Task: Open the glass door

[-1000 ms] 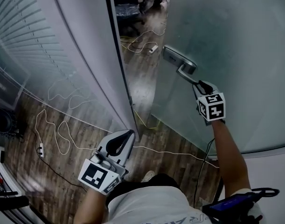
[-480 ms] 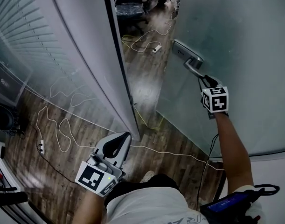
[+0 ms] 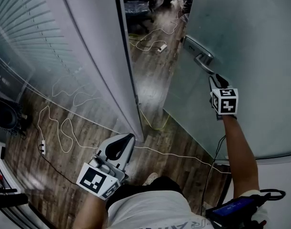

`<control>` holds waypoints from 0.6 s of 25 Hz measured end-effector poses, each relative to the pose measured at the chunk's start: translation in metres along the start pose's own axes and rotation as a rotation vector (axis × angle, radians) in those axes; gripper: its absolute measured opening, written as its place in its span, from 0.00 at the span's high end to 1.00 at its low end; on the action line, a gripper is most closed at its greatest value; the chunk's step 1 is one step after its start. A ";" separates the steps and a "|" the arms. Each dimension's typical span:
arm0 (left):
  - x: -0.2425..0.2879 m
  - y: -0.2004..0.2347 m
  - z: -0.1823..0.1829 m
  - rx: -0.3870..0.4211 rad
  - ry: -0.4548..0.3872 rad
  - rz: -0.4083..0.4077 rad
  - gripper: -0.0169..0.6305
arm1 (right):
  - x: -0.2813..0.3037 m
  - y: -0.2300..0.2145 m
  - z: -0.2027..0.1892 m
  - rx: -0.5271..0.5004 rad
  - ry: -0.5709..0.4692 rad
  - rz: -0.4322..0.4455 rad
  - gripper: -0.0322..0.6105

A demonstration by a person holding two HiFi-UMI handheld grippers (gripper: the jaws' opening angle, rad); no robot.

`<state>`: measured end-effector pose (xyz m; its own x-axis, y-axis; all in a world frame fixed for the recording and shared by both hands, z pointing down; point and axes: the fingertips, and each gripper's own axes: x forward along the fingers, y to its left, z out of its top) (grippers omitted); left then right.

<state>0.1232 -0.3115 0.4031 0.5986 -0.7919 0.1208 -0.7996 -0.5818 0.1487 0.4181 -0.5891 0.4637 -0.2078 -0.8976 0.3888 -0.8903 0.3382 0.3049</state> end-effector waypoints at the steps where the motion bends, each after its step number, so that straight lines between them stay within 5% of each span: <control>1: 0.000 0.000 0.001 0.002 -0.001 -0.004 0.97 | -0.007 0.002 0.006 0.008 -0.019 0.001 0.77; 15: -0.014 0.005 0.024 0.023 -0.034 -0.132 0.97 | -0.137 0.062 0.052 0.018 -0.179 -0.022 0.85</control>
<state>0.1103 -0.3078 0.3787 0.6970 -0.7138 0.0678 -0.7151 -0.6852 0.1383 0.3708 -0.4597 0.3839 -0.2552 -0.9413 0.2209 -0.9023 0.3140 0.2955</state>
